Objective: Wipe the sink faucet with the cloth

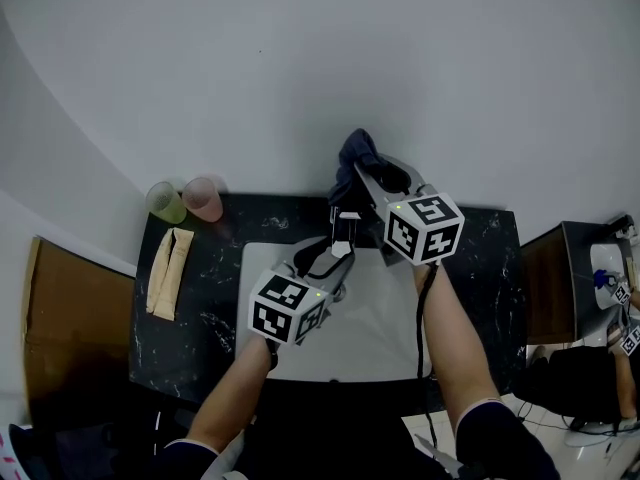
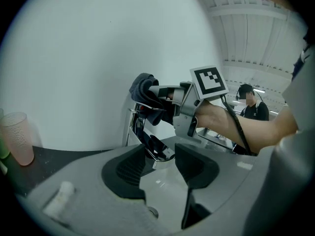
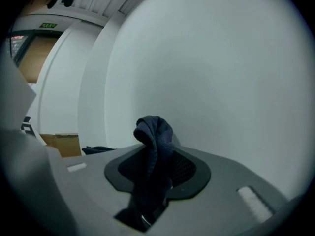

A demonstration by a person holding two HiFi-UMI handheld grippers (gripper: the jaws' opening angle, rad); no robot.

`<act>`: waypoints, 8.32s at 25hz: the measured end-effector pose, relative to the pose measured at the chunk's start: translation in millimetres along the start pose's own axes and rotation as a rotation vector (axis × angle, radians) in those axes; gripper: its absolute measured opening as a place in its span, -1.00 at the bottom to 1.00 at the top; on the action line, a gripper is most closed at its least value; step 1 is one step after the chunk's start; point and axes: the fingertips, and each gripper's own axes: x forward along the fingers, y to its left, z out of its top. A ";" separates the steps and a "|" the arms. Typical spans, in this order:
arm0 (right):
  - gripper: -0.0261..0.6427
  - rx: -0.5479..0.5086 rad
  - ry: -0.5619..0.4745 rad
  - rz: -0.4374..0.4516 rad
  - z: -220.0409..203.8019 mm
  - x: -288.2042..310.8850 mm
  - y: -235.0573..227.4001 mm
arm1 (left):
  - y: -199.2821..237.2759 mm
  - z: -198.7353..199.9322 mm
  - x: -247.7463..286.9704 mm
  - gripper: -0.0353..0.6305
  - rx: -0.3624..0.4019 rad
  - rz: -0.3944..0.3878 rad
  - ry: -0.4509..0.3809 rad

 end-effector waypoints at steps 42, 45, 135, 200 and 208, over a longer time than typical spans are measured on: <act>-0.60 0.137 0.503 -0.058 -173.0 -6.5 -20.2 | 3.0 -1.9 0.4 -0.30 0.026 0.057 0.021; -0.60 0.187 0.460 -0.023 -165.6 -7.7 -18.3 | 3.3 -2.3 0.0 -0.30 0.026 0.059 0.023; -0.61 -0.089 0.423 0.185 -137.9 -47.9 22.7 | 2.4 -3.8 2.9 -0.29 0.059 0.098 0.017; -0.63 -0.411 0.548 0.387 -91.5 -83.4 93.6 | -10.0 -19.1 -11.7 -0.42 0.127 0.082 0.063; -0.62 -0.374 0.533 0.355 -89.6 -69.0 79.9 | 0.6 -16.6 -12.4 -0.65 0.133 0.109 0.048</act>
